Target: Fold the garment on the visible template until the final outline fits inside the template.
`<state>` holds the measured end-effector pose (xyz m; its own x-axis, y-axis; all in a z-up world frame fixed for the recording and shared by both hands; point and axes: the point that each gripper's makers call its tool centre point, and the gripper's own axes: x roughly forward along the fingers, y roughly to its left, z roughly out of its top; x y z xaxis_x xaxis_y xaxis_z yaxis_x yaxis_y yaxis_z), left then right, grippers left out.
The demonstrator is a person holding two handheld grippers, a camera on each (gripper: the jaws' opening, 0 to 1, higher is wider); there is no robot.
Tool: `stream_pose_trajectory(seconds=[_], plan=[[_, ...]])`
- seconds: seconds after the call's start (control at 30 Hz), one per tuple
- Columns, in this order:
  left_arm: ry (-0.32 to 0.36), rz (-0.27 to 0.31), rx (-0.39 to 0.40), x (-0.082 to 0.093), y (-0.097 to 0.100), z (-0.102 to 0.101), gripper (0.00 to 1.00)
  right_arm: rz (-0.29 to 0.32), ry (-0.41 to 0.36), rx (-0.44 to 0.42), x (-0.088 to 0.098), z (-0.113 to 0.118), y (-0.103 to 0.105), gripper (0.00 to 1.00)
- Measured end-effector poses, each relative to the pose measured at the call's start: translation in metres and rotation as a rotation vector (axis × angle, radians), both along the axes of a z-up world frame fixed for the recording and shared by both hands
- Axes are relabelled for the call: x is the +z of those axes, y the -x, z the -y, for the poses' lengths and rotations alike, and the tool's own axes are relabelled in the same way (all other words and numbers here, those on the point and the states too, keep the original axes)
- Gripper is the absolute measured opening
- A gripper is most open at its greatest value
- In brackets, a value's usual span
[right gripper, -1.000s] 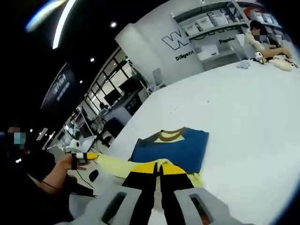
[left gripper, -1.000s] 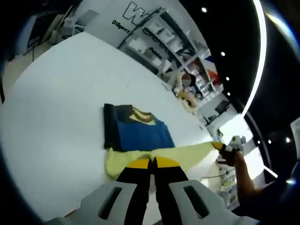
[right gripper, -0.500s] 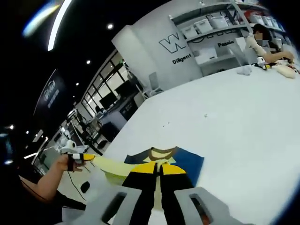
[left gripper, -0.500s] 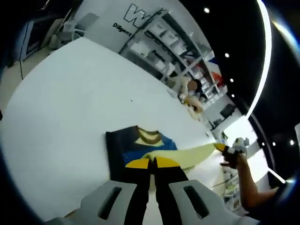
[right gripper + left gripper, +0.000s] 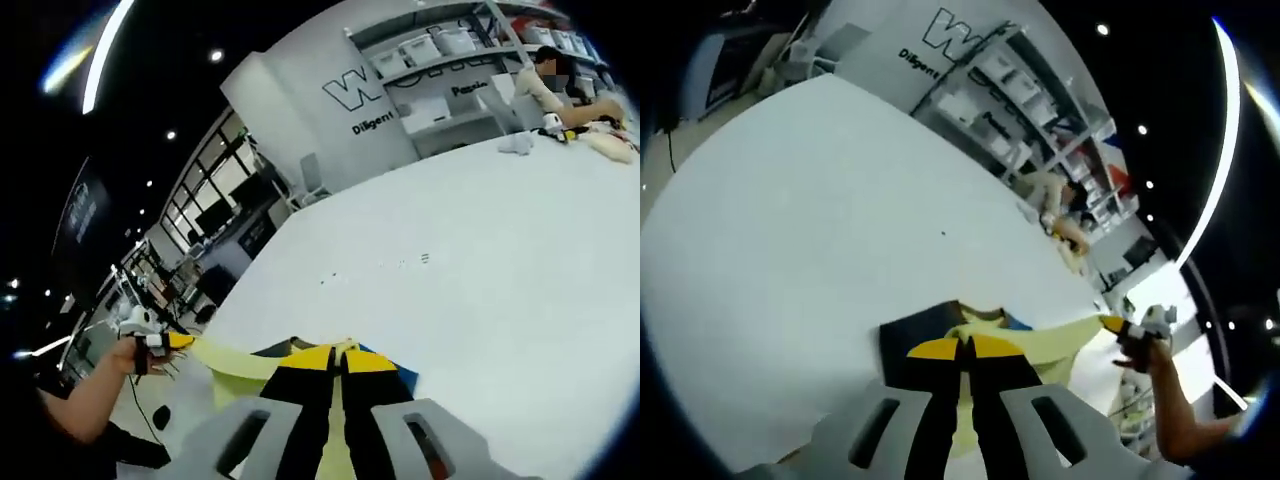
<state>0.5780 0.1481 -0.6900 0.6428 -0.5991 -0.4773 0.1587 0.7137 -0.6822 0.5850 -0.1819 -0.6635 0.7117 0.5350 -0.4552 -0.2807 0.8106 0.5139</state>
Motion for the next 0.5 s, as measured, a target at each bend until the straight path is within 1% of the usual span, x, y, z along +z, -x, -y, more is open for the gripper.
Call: stream_pose_trajectory(seconds=[0.07, 0.13, 0.2, 0.3, 0.33, 0.4, 0.47, 0.5], plan=[[-0.01, 0.013, 0.006, -0.01, -0.011, -0.002, 0.0, -0.008, 0.004, -0.007, -0.011, 0.001, -0.008, 0.0], [-0.019, -0.003, 0.013, -0.023, -0.019, -0.005, 0.0, -0.012, 0.011, -0.011, -0.022, 0.001, -0.014, 0.0], [-0.019, -0.003, 0.019, -0.031, -0.026, -0.005, 0.0, -0.02, 0.016, -0.018, -0.033, 0.003, -0.017, 0.0], [-0.017, -0.001, 0.036, -0.041, -0.032, -0.005, 0.0, -0.041, 0.014, -0.04, -0.05, 0.005, -0.02, 0.0], [-0.016, -0.009, 0.05, -0.047, -0.035, -0.005, 0.0, -0.051, 0.008, -0.05, -0.057, 0.006, -0.022, 0.0], [-0.02, -0.011, 0.064, -0.052, -0.038, -0.005, 0.0, -0.057, 0.005, -0.056, -0.066, 0.006, -0.024, 0.0], [-0.042, 0.001, 0.061, -0.059, -0.04, -0.004, 0.0, -0.063, 0.0, -0.064, -0.072, 0.006, -0.026, 0.0], [-0.065, 0.004, 0.059, -0.066, -0.041, -0.003, 0.0, -0.065, 0.0, -0.069, -0.079, 0.007, -0.029, 0.0]])
